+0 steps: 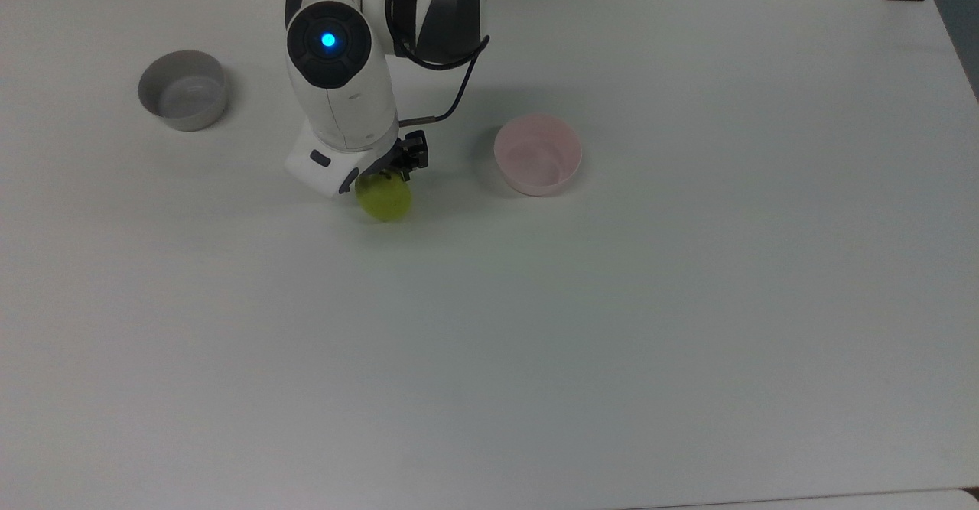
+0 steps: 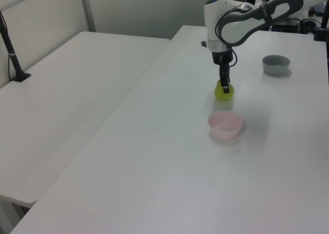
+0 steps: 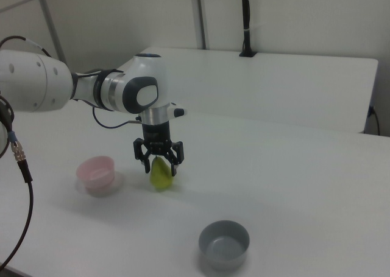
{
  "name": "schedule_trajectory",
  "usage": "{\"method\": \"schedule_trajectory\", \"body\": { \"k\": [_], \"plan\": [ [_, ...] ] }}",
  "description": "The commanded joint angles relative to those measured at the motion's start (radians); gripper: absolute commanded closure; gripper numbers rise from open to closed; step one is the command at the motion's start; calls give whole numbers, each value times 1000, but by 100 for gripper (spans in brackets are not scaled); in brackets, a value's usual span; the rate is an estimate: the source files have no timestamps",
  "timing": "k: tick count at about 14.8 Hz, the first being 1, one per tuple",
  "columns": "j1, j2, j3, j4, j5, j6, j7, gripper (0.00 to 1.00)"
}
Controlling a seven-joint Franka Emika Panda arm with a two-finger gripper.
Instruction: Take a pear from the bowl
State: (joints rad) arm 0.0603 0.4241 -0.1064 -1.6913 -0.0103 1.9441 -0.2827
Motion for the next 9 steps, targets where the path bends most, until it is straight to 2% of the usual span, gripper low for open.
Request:
{"method": "schedule_trajectory", "body": {
  "k": [1,5,9],
  "plan": [
    [13,-27,-10,-18,12,18,17,0],
    [7,-119,-13,-11,12,-16,66,0],
    [13,-224,-12,54,10,-128,160,0]
  ]
}}
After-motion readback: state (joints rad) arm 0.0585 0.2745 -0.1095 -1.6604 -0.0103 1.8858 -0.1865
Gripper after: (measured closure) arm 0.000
